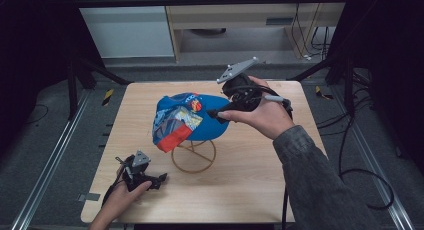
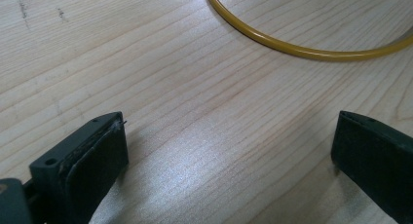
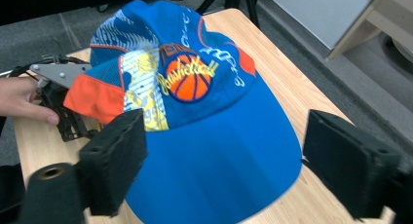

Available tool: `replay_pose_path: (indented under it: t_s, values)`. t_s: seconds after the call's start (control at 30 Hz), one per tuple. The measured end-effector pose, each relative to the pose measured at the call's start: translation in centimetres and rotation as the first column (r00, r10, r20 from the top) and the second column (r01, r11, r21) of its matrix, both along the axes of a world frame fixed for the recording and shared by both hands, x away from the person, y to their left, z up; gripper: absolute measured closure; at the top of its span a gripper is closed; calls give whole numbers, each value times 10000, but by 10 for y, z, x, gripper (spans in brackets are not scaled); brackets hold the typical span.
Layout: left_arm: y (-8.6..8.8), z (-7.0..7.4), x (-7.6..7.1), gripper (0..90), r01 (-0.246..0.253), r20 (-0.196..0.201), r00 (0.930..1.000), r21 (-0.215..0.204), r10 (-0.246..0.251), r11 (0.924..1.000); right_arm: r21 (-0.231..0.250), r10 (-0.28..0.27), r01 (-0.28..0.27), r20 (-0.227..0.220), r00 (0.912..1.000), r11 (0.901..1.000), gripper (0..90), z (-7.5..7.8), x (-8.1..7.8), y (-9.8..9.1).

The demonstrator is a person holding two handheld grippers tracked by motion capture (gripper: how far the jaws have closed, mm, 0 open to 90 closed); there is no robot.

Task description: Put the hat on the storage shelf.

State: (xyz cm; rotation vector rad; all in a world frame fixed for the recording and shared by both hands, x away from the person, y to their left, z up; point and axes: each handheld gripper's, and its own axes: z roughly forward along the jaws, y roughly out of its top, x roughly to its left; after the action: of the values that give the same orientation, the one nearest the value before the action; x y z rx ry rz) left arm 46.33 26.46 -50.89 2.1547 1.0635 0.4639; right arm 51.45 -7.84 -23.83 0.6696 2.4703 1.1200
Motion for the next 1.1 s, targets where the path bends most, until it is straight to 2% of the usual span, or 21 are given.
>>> replay_pose_path:
  t_s: [0.3, 0.7, 1.1]
  values:
    - [0, 0, 0, 0, 6, 2, 10000, -12, -6, 10000, 146, -179, 176, 199, 9996, 9997, 58, -5, -5, -15]
    - [0, 0, 0, 0, 7, 31, 10000, -25, -7, 10000, 585, -336, 302, 574, 9978, 9978, 49, -8, -15, -37]
    - [0, 0, 0, 0, 10, 48, 10000, -22, -10, 10000, 810, -706, 654, 625, 9955, 9946, 46, -15, -20, -55]
